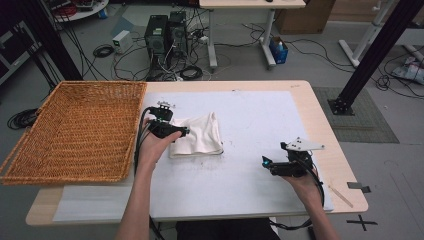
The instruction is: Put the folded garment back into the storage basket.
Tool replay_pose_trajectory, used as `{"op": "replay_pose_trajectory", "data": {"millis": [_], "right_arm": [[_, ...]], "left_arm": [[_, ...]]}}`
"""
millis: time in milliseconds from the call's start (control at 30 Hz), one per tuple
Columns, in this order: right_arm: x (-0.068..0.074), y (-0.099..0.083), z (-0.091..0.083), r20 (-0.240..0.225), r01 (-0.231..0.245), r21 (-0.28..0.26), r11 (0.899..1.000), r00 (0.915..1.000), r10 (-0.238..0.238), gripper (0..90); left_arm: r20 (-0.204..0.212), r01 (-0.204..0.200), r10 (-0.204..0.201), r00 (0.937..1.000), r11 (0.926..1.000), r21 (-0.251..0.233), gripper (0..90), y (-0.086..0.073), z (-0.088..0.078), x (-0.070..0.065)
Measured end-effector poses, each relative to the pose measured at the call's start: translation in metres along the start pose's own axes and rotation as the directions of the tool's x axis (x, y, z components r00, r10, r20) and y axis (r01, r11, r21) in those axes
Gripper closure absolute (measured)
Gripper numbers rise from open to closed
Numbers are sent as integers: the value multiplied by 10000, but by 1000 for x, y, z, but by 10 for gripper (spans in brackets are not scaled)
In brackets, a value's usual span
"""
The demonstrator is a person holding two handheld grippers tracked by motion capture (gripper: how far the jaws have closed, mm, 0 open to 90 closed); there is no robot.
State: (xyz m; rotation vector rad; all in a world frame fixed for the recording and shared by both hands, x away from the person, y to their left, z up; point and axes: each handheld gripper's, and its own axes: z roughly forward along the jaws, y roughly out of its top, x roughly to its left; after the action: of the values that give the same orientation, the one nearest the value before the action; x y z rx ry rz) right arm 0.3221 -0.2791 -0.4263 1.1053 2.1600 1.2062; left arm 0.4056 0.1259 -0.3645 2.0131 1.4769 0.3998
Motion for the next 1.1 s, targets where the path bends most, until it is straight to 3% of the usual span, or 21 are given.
{"op": "replay_pose_trajectory", "data": {"millis": [100,167,267,333,400,500,600,767,867,933,967,1100], "right_arm": [[-2,-1,-3,77,-58,-67,10000,10000,59,111],[-2,-2,-5,102,-73,-97,9999,9999,74,111],[-3,-3,-6,99,-61,-120,9999,9999,62,111],[-3,-3,-6,72,-86,-102,9999,9999,87,111],[-4,-4,-5,71,-72,-36,10000,9999,72,111],[-3,-3,-5,12,-54,-41,10000,10000,54,111],[-2,-2,-5,22,38,-20,10000,10000,-38,111],[-1,-3,-7,-132,-4,2,10000,9999,4,111],[-1,-2,-7,-137,31,-15,10000,9999,-31,111],[-1,-1,-8,-149,6,-52,10000,9999,-7,111],[0,-1,-8,-191,-10,-72,10000,9998,8,112],[1,0,-9,-272,93,-154,9998,9996,-97,111]], "left_arm": [[133,602,-615,9980,9949,807,304,10,6,2],[189,1111,-1148,9932,9842,1378,304,17,10,5],[206,1947,-2048,9786,9535,2299,304,27,16,11],[46,2397,-2524,9676,9245,2965,304,33,23,15],[15,2878,-3062,9520,8965,3367,304,36,29,19],[88,3481,-3758,9267,8666,3577,304,37,36,25],[-98,3636,-3901,9207,8486,3843,304,37,41,29],[-487,4165,-4320,9005,8252,3815,304,36,47,36],[-470,4199,-4391,8972,8152,3989,304,35,53,38],[-392,4101,-4349,8996,8108,4176,304,33,57,39],[-351,4208,-4476,8935,8075,4133,304,32,59,39],[-103,4206,-4600,8879,8024,4233,304,29,66,40]]}}
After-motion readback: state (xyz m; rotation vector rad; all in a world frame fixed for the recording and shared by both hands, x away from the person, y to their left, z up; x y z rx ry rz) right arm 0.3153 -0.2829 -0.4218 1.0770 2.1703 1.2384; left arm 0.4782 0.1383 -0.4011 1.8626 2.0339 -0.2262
